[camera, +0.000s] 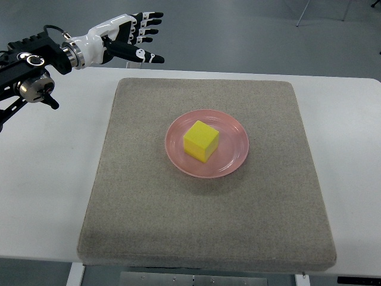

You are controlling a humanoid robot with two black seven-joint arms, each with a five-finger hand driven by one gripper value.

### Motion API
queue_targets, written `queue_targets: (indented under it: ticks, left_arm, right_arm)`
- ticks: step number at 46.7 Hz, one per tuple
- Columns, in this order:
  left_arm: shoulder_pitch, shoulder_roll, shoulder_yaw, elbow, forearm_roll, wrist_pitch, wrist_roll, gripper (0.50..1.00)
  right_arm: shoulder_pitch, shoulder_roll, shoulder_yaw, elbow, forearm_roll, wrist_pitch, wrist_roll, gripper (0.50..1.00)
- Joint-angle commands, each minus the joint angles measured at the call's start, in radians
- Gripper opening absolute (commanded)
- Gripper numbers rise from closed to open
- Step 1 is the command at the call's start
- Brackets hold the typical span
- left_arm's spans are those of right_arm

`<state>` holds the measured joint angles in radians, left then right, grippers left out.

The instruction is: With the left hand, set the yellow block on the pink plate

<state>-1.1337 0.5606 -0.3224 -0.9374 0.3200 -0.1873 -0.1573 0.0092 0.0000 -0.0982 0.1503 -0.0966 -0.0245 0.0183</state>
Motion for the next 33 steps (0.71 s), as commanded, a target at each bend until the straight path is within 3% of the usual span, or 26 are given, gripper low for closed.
queue_targets:
  ticks: [1,14,33]
  left_arm:
    - [-0.001,-0.004,-0.001,0.061,-0.137,-0.007,0.001,0.996]
    - [0.026,-0.008,-0.046,0.098,-0.254,-0.093,0.007,0.996]
    - [0.083,-0.008,-0.099,0.233,-0.562,-0.303,0.191,0.996]
  right_arm:
    - [0.0,0.0,0.0,0.0,0.0,0.0,0.0,0.924]
    - [0.0,0.0,0.0,0.0,0.0,0.0,0.0,0.924]
    - [0.0,0.0,0.0,0.0,0.0,0.0,0.0,0.924]
